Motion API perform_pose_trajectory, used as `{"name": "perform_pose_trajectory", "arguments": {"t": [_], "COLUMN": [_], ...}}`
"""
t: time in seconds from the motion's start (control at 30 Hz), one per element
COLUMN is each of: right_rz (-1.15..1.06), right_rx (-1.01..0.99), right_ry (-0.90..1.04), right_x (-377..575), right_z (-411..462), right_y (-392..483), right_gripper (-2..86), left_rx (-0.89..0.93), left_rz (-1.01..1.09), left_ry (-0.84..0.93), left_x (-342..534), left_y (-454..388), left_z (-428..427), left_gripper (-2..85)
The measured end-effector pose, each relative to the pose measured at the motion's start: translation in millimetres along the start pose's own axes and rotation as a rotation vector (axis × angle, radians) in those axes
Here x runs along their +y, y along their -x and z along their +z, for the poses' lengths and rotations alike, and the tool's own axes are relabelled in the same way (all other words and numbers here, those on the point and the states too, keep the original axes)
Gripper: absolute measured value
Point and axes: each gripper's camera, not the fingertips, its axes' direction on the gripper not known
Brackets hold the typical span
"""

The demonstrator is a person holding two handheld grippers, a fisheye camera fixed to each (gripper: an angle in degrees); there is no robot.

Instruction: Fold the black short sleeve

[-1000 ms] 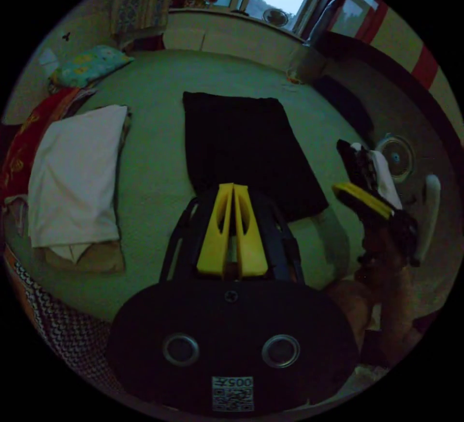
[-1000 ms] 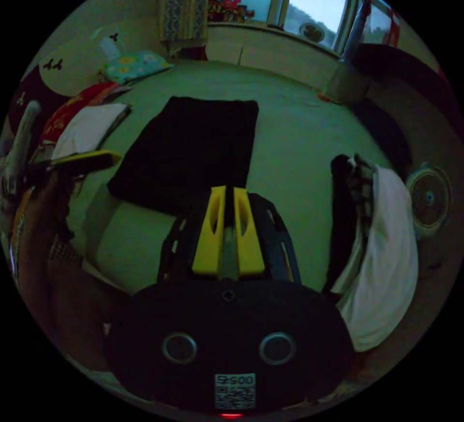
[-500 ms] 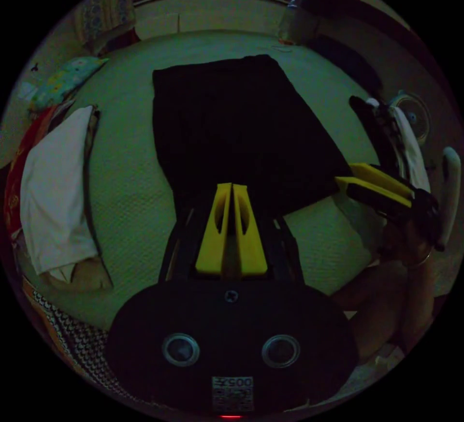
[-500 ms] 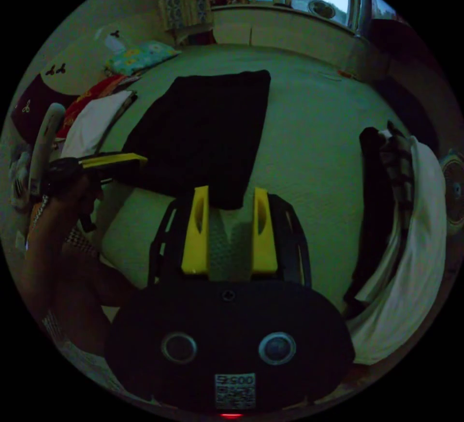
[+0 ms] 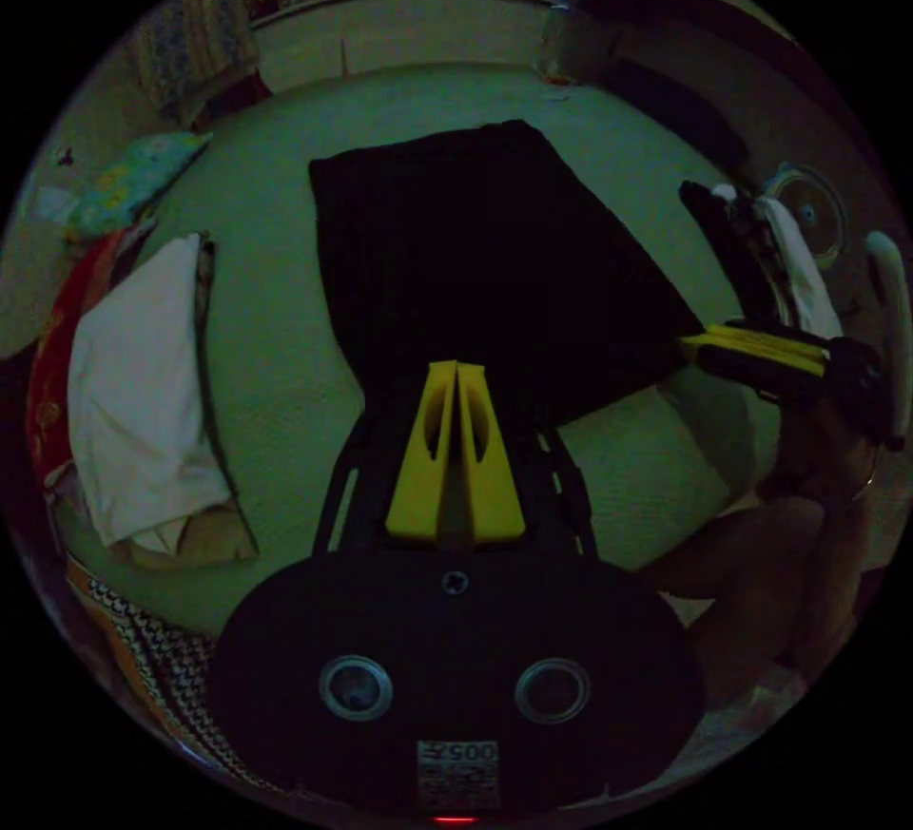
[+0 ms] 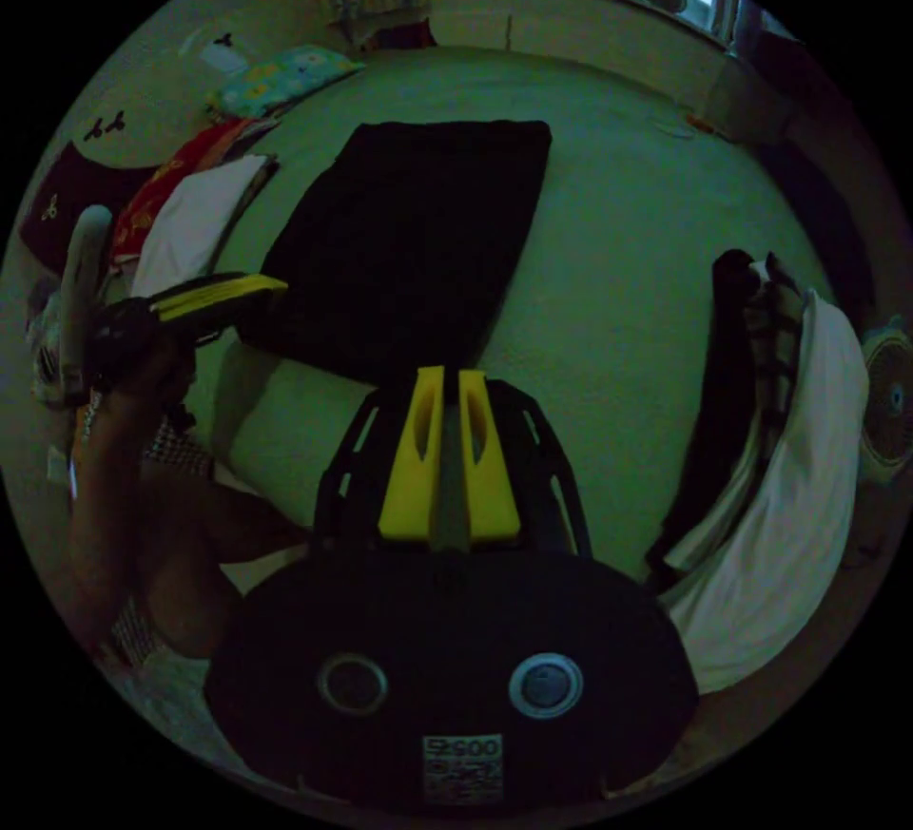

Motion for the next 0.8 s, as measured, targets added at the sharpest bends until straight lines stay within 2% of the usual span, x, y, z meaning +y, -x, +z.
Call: {"name": "perform_pose_trajectory", "arguments": {"t": [0.13,0.3,0.4,0.43,0.5,0.57,0.6,0.7,0.8], "right_rz": [0.037,0.333,0.381,0.370,0.252,0.124,0.066,-0.057,-0.139], "right_rx": [0.111,0.317,0.459,0.428,0.059,-0.228,-0.290,-0.158,-0.159], "right_ry": [0.030,-0.005,-0.087,-0.117,-0.255,-0.294,-0.262,-0.172,-0.104], "right_x": [16.0,43.4,56.3,58.7,69.1,73.9,73.7,69.2,62.9], "right_z": [-9.6,-31.6,-47.0,-50.6,-63.4,-64.9,-61.8,-51.5,-39.4], "right_y": [-15.2,-52.7,-53.9,-51.7,-38.7,-24.8,-12.3,27.6,60.3], "right_gripper": [-1.0,-0.6,0.2,0.4,4.4,7.1,8.1,7.9,7.3], "left_rx": [0.067,0.106,0.134,0.140,0.137,0.161,0.166,0.179,0.234], "left_rz": [-0.011,-0.028,-0.023,-0.010,-0.004,-0.003,-0.006,-0.040,-0.052], "left_ry": [-0.018,0.009,0.016,0.023,0.028,0.033,0.029,0.017,0.015], "left_x": [-16.4,-35.9,-49.8,-55.9,-65.1,-78.3,-81.3,-95.7,-112.3], "left_y": [-11.7,-22.8,-29.9,-32.5,-34.4,-33.4,-32.6,-28.8,-30.3], "left_z": [6.9,29.9,45.3,52.0,61.3,70.8,72.7,85.3,100.0], "left_gripper": [-0.6,-0.5,-0.4,-0.4,-0.3,0.0,0.1,0.5,1.1]}}
